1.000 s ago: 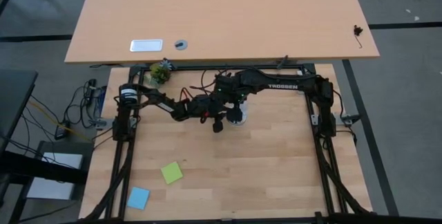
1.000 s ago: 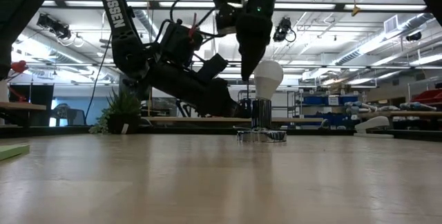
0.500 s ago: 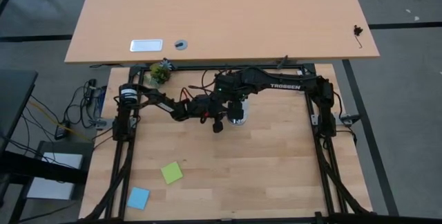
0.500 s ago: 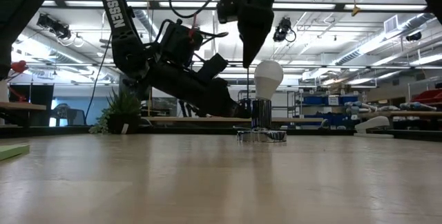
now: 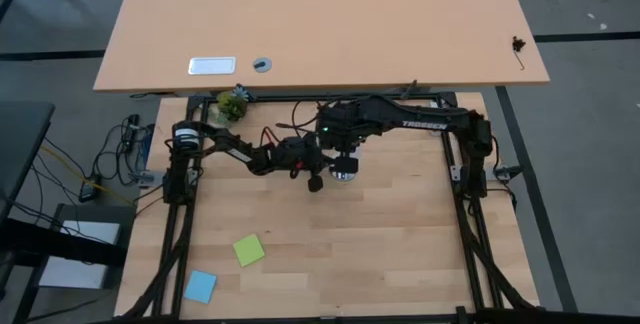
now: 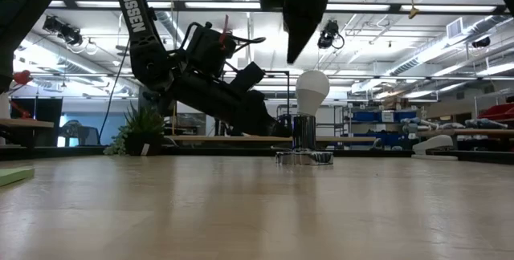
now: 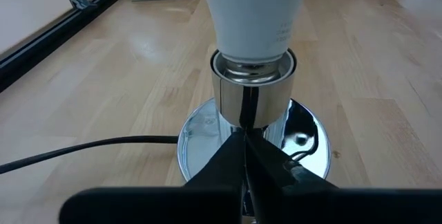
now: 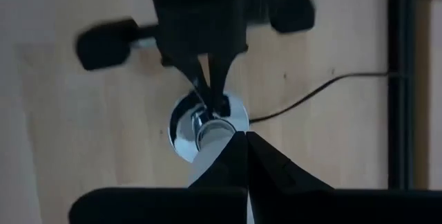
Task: Screw lightbulb
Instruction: Insert the lightbulb into the lamp
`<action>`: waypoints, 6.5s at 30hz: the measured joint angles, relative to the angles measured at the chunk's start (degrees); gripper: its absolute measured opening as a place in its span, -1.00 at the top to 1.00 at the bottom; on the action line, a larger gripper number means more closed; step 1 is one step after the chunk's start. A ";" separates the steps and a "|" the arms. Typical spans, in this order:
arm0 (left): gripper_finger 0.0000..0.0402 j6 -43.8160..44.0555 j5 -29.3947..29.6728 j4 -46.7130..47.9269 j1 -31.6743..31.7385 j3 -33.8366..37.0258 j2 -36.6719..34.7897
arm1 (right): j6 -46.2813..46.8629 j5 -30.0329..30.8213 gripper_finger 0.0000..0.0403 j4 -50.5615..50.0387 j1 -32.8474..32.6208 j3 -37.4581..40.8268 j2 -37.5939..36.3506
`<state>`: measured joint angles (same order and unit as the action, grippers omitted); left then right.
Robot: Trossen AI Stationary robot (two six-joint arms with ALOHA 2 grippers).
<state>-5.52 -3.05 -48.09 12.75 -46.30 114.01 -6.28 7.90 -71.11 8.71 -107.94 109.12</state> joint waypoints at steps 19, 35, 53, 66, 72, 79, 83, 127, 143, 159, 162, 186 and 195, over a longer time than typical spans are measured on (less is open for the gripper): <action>0.93 0.05 0.02 0.30 0.00 0.00 -0.01 | 1.83 2.97 1.00 26.49 -1.67 22.19 -19.15; 0.93 0.24 0.02 0.22 0.00 0.00 -0.01 | 7.20 7.56 0.91 49.22 -5.65 45.61 -36.71; 0.93 0.24 0.02 -0.10 0.00 0.00 -0.01 | 22.65 6.90 0.00 41.16 -3.73 45.04 -35.22; 0.93 0.26 0.01 -0.07 0.00 -0.02 0.01 | 22.84 -3.40 -0.67 37.89 2.55 45.03 -31.35; 0.93 0.26 0.00 -0.17 0.00 -0.01 0.00 | 16.01 -4.04 -0.69 37.26 2.73 45.00 -29.89; 0.93 0.26 0.00 -0.04 0.00 -0.02 0.00 | 13.59 -4.68 -0.65 37.35 2.97 45.05 -25.75; 0.93 0.25 0.00 -0.03 0.00 -0.02 0.01 | 13.36 -4.70 -0.60 38.36 3.14 45.02 -25.38; 0.93 0.24 0.00 0.49 0.00 -0.01 0.01 | 9.17 -2.98 -0.31 30.60 2.08 37.86 -22.39; 0.93 0.24 0.01 0.24 0.00 0.00 0.01 | 7.48 -3.26 -0.52 34.44 2.34 37.61 -22.37; 0.93 0.28 0.02 -0.08 0.00 0.00 0.01 | 15.13 -4.34 -0.17 33.68 2.80 37.42 -20.24; 0.93 0.95 0.04 0.14 0.00 0.00 0.01 | 22.26 -2.18 -0.11 32.93 2.26 37.33 -20.31; 0.93 1.29 0.12 0.51 0.00 0.00 0.00 | 1.05 -0.50 -0.70 33.72 1.35 37.64 -23.74; 0.93 1.29 0.11 0.45 0.00 0.00 0.00 | -9.14 -9.16 -0.64 33.79 4.92 37.54 -22.66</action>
<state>-4.23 -2.94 -47.64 12.75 -46.30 114.01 -15.42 -1.26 -37.32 13.63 -70.40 86.47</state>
